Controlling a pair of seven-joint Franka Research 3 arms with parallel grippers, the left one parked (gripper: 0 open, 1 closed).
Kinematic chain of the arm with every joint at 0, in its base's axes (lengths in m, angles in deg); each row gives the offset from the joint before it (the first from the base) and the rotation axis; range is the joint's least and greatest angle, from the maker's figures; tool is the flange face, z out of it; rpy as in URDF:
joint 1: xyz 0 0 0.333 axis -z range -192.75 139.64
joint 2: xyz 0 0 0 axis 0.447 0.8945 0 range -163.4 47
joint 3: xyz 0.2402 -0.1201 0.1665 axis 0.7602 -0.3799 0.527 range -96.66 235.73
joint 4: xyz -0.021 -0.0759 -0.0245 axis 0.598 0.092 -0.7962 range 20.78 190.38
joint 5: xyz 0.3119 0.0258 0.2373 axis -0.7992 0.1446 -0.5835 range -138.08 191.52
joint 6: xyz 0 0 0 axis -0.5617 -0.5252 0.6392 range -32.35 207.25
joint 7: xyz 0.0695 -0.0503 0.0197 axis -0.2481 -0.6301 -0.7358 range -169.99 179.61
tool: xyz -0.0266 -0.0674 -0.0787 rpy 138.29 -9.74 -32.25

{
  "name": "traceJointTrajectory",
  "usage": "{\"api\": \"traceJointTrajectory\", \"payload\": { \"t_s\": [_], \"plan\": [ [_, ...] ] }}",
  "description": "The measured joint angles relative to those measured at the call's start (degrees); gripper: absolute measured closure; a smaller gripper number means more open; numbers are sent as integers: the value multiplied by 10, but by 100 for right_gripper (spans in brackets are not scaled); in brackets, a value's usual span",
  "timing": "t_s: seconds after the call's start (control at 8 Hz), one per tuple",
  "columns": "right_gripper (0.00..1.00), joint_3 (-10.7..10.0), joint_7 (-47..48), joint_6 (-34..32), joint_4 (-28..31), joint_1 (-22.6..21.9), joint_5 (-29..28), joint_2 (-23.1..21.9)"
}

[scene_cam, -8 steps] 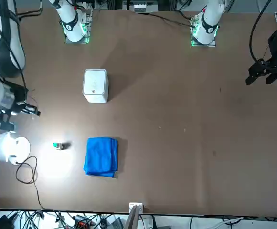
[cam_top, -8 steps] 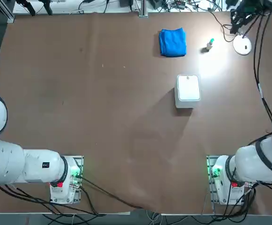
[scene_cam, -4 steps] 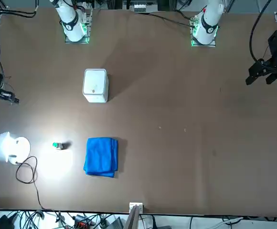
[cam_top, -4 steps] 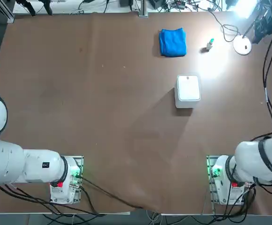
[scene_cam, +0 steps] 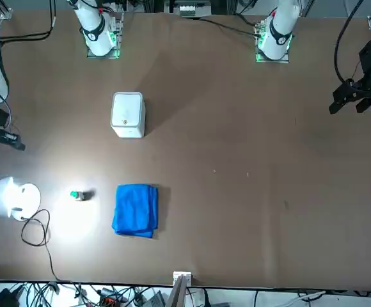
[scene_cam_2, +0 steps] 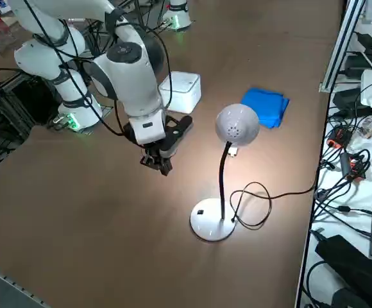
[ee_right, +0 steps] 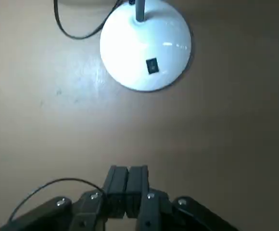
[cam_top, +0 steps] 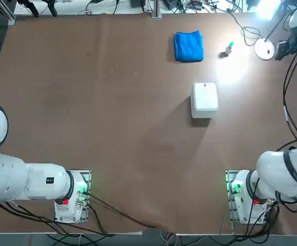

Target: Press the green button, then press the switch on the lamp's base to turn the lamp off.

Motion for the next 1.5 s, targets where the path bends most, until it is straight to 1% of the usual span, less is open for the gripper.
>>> {"api": "traceJointTrajectory", "payload": {
  "t_s": [0.38, 0.62, 0.75, 0.88, 1.25, 1.5],
  "plan": [
    [99, 7, 0, 184, 1, -1, -4, 76],
    [99, 8, 0, 276, 1, -1, -4, 121],
    [99, 8, 0, 302, -1, -1, -4, 136],
    [99, 8, 0, 308, -3, -1, -4, 142],
    [99, 8, 0, 310, -9, -1, -4, 142],
    [99, 8, 1, 323, -9, -1, -4, 147]
  ]
}}
